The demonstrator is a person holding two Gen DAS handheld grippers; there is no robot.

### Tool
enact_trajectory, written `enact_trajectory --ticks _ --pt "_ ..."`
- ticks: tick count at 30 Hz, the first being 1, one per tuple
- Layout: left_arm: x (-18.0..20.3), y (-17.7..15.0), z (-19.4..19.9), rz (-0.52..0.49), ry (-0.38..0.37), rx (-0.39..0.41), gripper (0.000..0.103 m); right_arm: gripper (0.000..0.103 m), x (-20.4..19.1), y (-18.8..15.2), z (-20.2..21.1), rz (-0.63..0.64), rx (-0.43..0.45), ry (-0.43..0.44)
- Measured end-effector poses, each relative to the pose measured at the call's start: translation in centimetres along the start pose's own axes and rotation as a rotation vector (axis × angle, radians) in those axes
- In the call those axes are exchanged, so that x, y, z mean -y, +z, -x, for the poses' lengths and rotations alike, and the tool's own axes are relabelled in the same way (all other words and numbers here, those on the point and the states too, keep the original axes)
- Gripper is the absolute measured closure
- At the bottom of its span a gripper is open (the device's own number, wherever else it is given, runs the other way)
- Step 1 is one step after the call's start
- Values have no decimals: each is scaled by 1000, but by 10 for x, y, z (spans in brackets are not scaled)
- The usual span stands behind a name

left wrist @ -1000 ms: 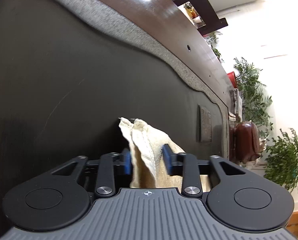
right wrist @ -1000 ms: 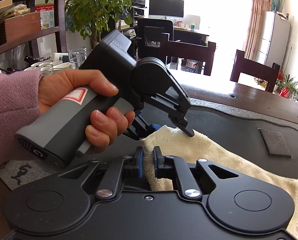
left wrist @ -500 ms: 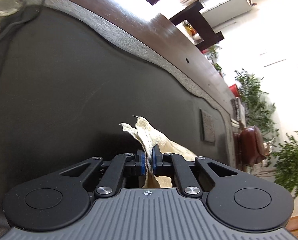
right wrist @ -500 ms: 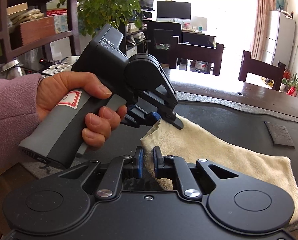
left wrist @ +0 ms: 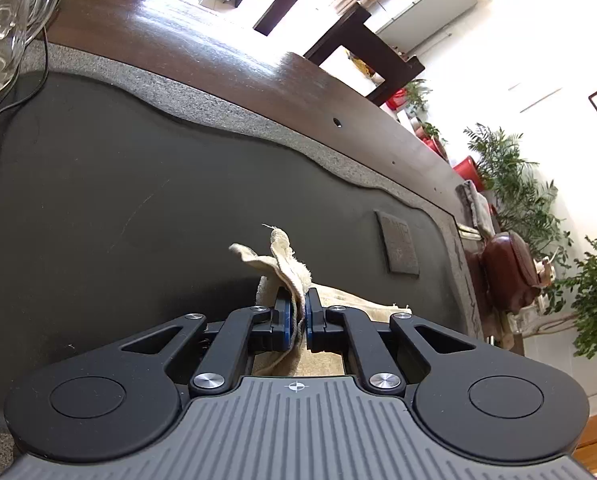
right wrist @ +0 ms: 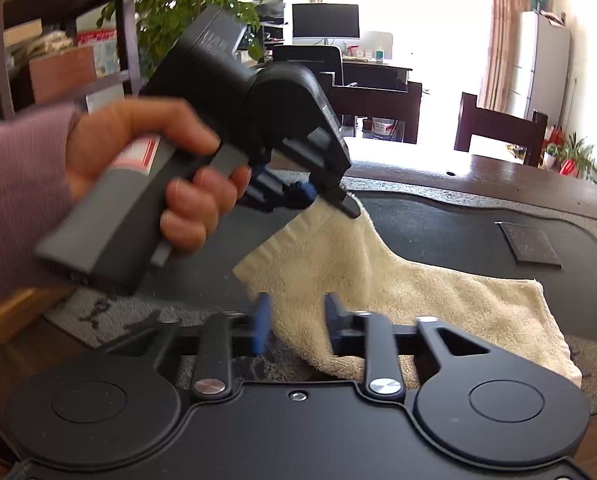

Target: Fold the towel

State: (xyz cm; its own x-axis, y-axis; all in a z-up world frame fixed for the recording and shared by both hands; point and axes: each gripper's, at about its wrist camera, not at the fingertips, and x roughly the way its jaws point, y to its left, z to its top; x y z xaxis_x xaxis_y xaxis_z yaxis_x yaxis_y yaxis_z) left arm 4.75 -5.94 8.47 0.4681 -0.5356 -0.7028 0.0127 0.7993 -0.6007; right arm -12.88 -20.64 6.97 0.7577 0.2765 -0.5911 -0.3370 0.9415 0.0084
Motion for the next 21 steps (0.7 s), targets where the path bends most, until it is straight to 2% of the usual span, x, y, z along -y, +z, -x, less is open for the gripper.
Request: enact_trajectory --ticks 8,20,21 --pt "25 0 -3 -5 -3 -28 96 51 1 -13 -13 2 -30 -28" --pt "34 3 -12 20 11 -70 96 51 -18 -25 -59 149 -23 -131" --pt "34 3 -13 21 9 -72 96 57 -18 -26 -61 147 -21 -136"
